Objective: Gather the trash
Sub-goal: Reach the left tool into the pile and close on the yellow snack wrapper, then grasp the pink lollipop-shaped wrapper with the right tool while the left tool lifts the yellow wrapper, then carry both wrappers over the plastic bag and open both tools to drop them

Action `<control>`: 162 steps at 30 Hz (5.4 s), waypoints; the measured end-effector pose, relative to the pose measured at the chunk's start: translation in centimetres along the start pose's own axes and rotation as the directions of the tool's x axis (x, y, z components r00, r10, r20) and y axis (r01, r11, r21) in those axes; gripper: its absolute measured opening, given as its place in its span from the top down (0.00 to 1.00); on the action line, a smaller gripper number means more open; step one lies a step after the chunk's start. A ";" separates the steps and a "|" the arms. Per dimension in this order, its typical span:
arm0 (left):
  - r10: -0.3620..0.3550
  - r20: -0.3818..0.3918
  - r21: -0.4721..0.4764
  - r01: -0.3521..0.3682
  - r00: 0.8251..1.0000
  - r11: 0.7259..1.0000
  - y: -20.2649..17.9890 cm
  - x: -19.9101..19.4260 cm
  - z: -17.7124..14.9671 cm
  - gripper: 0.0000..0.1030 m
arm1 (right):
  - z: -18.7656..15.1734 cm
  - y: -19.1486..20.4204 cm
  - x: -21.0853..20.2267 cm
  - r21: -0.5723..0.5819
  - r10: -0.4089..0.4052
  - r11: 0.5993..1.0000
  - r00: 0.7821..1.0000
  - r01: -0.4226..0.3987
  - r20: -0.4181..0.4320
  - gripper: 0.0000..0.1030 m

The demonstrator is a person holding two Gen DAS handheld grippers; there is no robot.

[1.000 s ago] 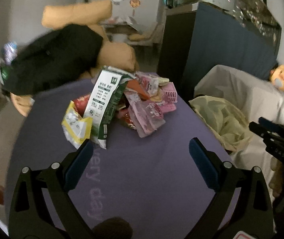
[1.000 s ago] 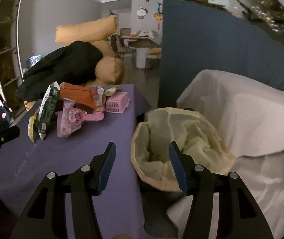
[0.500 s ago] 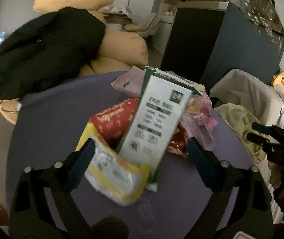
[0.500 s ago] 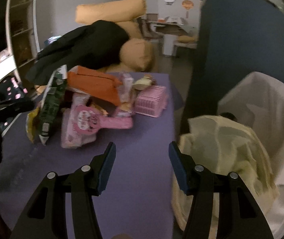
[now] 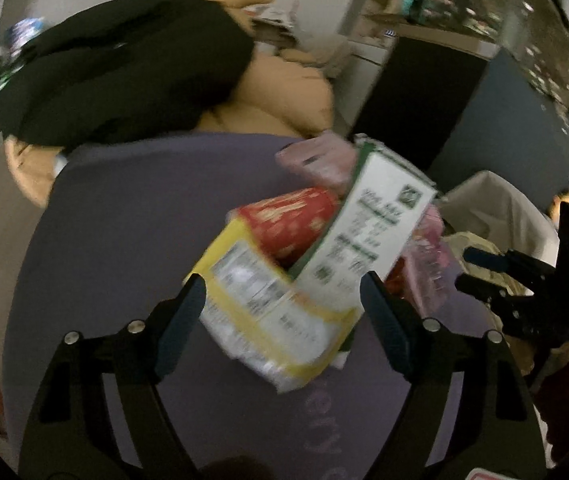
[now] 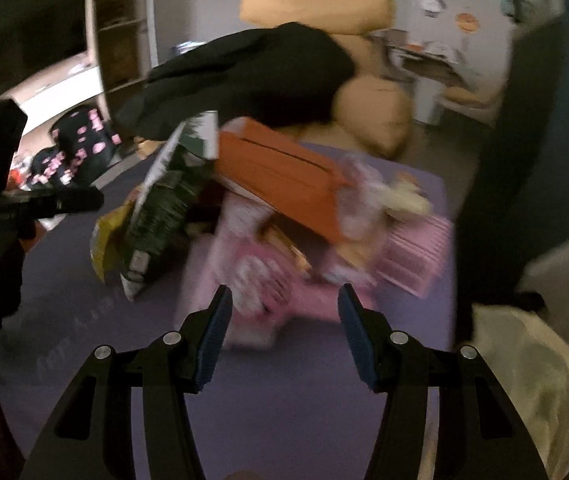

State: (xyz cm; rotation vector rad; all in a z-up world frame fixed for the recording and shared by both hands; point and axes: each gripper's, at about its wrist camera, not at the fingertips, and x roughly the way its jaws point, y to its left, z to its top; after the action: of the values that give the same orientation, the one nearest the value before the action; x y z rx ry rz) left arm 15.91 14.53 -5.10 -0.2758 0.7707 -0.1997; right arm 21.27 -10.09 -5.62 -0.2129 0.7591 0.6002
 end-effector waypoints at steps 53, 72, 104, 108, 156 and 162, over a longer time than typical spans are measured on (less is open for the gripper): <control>-0.013 -0.056 -0.416 -0.011 0.998 0.909 5.9 1.0 -2.4 0.46 | -7.3 0.2 -2.1 0.295 0.020 0.955 0.994 0.013 -0.106 0.83; -0.002 -0.159 -0.500 -0.079 0.987 0.863 3.3 4.7 -0.9 0.35 | -8.1 -2.0 -3.4 0.316 0.059 0.948 0.995 -0.030 -0.082 0.88; 0.011 0.159 -0.026 -0.007 0.987 1.000 -7.5 -6.7 3.8 0.82 | -4.2 -2.7 -11.6 0.236 -0.019 0.972 0.993 -0.009 0.119 0.89; -0.038 0.169 0.077 0.025 0.985 0.997 -12.1 -7.0 4.6 0.82 | -3.7 -4.2 -14.6 0.230 -0.070 0.973 0.981 0.027 0.180 0.89; -0.136 -0.134 0.147 0.156 0.982 0.977 -24.5 7.9 0.0 0.51 | -11.5 -18.0 -13.1 0.436 -0.216 0.888 0.969 0.145 0.117 0.89; -0.108 -0.080 0.141 0.119 0.991 0.983 -19.6 4.6 -0.5 0.47 | -12.0 -17.1 -9.3 0.424 -0.195 0.890 0.981 0.168 0.021 0.88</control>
State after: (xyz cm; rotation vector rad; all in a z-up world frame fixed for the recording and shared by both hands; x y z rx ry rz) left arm 17.32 -5.32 -2.26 -0.1746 0.8077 -0.3737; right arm 18.94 -32.72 -8.16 0.1336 0.7788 0.2523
